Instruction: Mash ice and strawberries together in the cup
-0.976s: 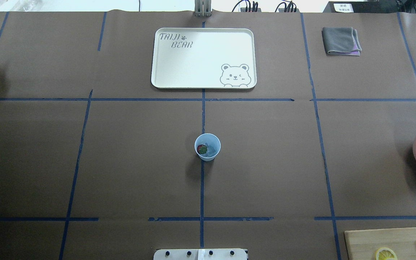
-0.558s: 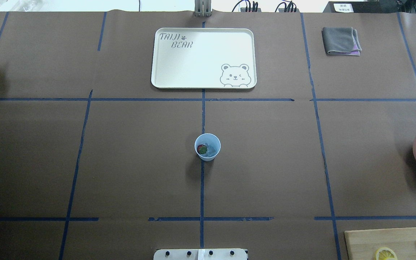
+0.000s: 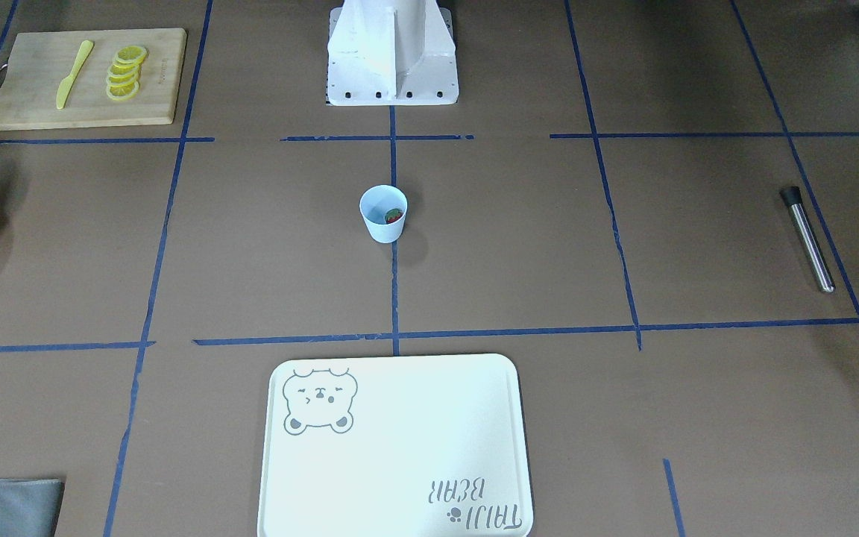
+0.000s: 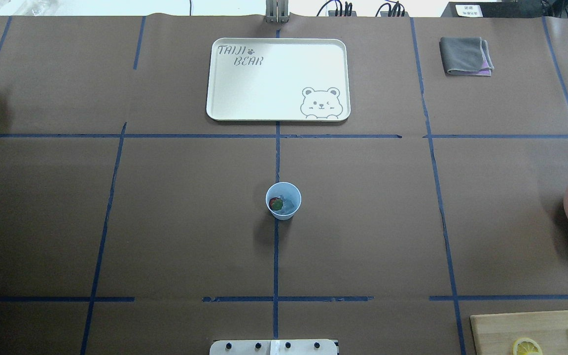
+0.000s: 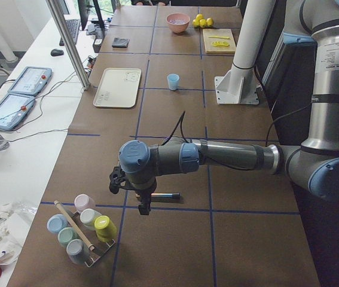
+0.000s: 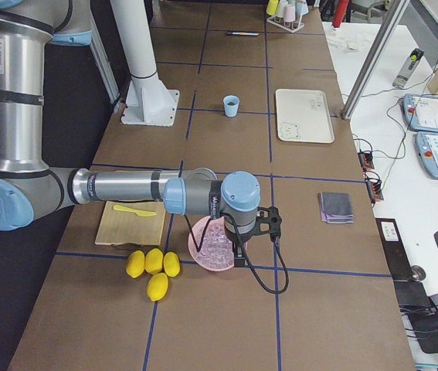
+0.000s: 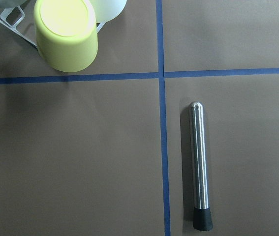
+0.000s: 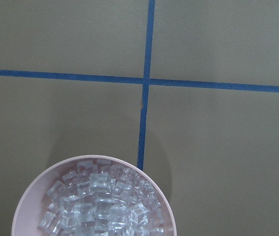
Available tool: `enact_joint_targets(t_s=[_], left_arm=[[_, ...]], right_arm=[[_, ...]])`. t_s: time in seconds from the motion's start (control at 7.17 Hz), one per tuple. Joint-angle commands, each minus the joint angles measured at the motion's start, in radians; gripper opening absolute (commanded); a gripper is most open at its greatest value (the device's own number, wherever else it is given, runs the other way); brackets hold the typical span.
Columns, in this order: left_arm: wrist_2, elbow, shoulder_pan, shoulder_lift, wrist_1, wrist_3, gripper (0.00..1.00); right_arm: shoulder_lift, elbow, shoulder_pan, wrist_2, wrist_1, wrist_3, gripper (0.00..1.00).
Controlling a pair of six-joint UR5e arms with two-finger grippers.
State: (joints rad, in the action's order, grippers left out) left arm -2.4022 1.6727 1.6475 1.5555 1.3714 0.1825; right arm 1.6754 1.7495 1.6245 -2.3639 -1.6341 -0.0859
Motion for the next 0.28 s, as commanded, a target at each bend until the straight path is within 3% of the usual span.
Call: enact_joint_targets(t_s=[0.0, 0.14], left_arm=[[0.0, -0.001, 0.0, 0.0, 0.0, 0.0, 1.0], [0.0, -0.001, 0.0, 0.0, 0.0, 0.0, 1.0]], right_arm=[[0.0, 0.001, 0.0, 0.0, 0.0, 0.0, 0.99], [0.0, 0.001, 0.0, 0.0, 0.0, 0.0, 0.99]])
